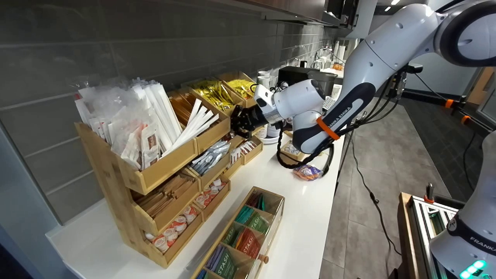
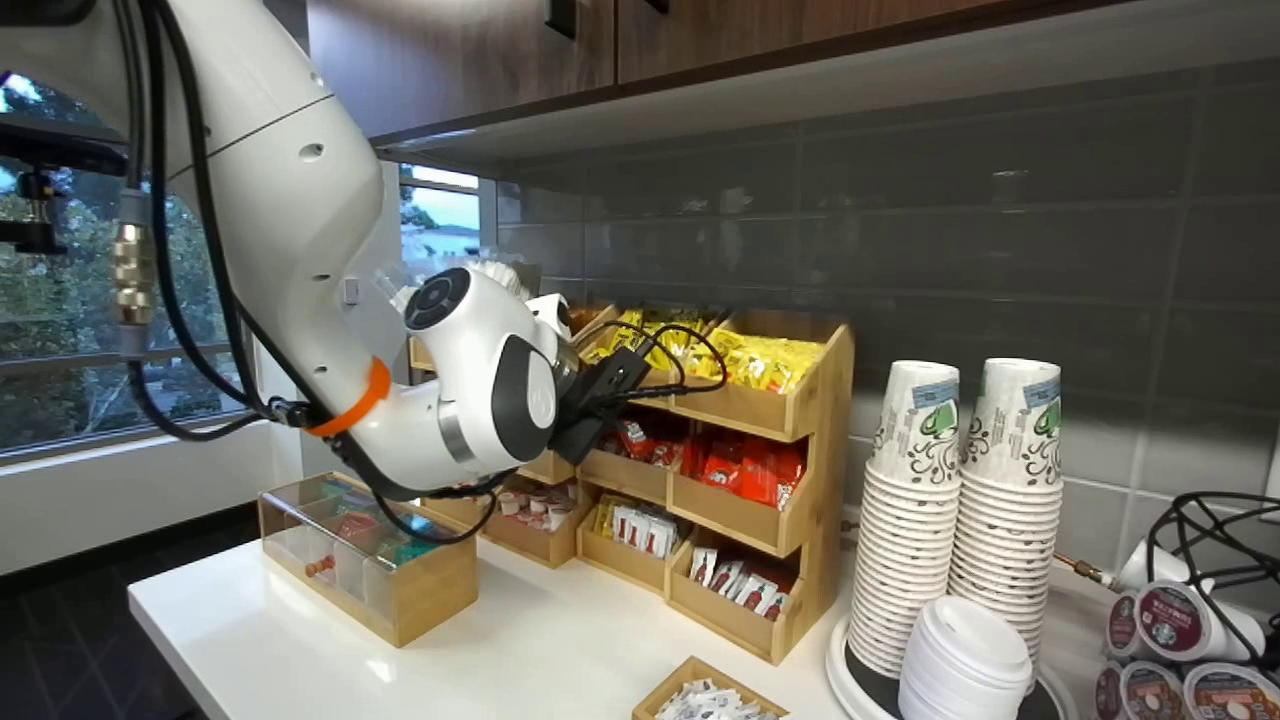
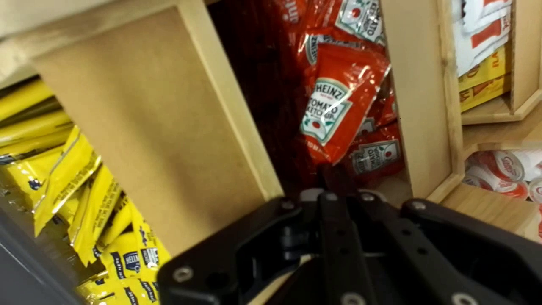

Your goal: Put the orange packet in the second right middle shelf

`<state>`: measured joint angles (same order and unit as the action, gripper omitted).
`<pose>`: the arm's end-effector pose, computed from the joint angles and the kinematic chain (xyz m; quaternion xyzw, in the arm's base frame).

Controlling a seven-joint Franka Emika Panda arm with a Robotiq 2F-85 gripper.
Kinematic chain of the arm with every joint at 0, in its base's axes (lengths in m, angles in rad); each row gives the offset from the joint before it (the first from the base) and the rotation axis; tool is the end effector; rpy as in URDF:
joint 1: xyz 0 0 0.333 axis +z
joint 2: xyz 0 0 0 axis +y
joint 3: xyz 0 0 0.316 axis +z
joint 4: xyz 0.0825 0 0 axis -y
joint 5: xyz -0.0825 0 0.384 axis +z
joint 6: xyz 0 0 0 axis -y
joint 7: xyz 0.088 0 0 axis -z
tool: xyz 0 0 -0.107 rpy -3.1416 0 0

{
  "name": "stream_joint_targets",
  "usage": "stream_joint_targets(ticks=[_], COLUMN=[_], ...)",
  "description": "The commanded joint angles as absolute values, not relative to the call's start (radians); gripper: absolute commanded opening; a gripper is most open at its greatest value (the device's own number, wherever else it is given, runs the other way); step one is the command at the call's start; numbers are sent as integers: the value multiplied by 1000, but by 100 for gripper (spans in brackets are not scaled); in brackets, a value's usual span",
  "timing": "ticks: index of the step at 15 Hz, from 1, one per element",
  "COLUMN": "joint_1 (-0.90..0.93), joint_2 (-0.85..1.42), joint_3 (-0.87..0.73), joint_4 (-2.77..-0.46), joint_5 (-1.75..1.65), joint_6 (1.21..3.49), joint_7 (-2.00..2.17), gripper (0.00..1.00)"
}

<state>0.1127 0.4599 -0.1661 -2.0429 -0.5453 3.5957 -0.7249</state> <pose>0.6321 0.0429 0.3371 0.6752 0.5463 0.4366 0.2347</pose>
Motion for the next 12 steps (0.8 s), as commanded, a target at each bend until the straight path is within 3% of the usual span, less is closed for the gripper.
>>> stream_joint_targets(ticks=[1,12], joint_1=[155,189], joint_2=[497,547], joint_3=[-202,-200], joint_4=[-2031,-2024], joint_5=[-465,-349], joint_6=[3659,3699], joint_7=[-752,-741], gripper=[0,0])
